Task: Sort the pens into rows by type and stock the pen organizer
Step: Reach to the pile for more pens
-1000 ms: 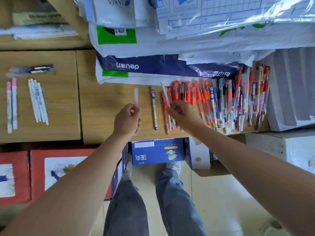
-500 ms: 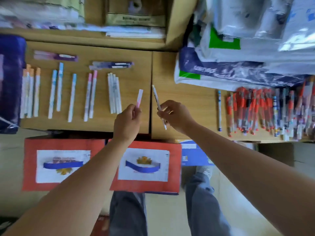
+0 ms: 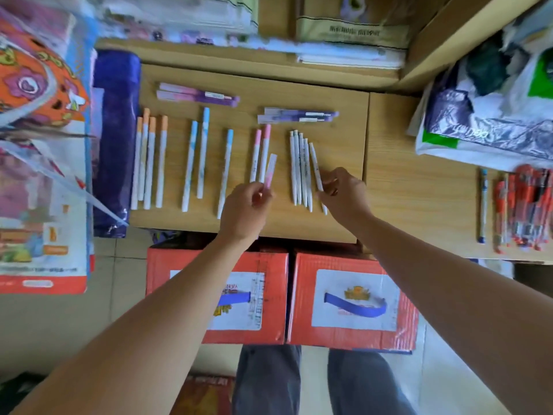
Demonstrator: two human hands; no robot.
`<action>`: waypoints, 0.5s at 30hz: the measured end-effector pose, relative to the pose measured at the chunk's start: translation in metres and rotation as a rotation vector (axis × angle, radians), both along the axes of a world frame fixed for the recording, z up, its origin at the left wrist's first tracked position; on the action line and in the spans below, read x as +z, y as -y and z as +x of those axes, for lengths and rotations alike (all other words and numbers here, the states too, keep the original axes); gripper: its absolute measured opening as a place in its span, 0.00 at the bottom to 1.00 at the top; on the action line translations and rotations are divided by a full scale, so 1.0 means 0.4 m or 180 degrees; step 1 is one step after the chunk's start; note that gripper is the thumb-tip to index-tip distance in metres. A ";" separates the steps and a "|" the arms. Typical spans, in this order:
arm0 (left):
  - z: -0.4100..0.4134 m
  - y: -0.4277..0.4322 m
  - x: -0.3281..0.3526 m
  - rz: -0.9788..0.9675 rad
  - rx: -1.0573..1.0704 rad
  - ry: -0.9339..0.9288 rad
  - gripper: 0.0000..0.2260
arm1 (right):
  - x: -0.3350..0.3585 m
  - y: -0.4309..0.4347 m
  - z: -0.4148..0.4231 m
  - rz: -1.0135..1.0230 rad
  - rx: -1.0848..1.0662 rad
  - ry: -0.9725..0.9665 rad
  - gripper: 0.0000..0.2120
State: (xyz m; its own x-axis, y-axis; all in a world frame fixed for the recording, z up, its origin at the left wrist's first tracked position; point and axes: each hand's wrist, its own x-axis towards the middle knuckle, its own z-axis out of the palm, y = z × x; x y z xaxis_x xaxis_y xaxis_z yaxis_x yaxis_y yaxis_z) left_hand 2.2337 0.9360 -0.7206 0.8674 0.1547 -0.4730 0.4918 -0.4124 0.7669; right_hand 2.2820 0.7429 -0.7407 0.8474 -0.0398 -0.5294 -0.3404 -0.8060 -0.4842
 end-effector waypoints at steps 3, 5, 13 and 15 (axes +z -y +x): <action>0.011 -0.008 -0.012 -0.0285 0.0060 -0.0143 0.09 | 0.004 0.000 -0.002 0.0023 0.0057 0.0064 0.09; 0.026 -0.011 -0.011 -0.0501 0.0164 -0.0183 0.05 | 0.013 0.007 0.005 0.0120 0.0019 0.0289 0.08; 0.118 0.024 0.038 -0.1521 0.1122 -0.0181 0.04 | 0.100 -0.053 0.049 0.1373 0.0683 0.0068 0.09; 0.134 0.012 0.041 -0.1629 0.1205 -0.0149 0.05 | 0.098 -0.079 0.066 0.1448 0.0706 0.0101 0.08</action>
State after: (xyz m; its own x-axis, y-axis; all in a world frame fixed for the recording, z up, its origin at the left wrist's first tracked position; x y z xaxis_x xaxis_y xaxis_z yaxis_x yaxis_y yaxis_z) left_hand 2.2874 0.9314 -0.7043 0.7735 0.1910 -0.6043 0.5693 0.2094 0.7950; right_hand 2.3083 0.7745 -0.7015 0.8253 0.3717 -0.4250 -0.1641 -0.5623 -0.8105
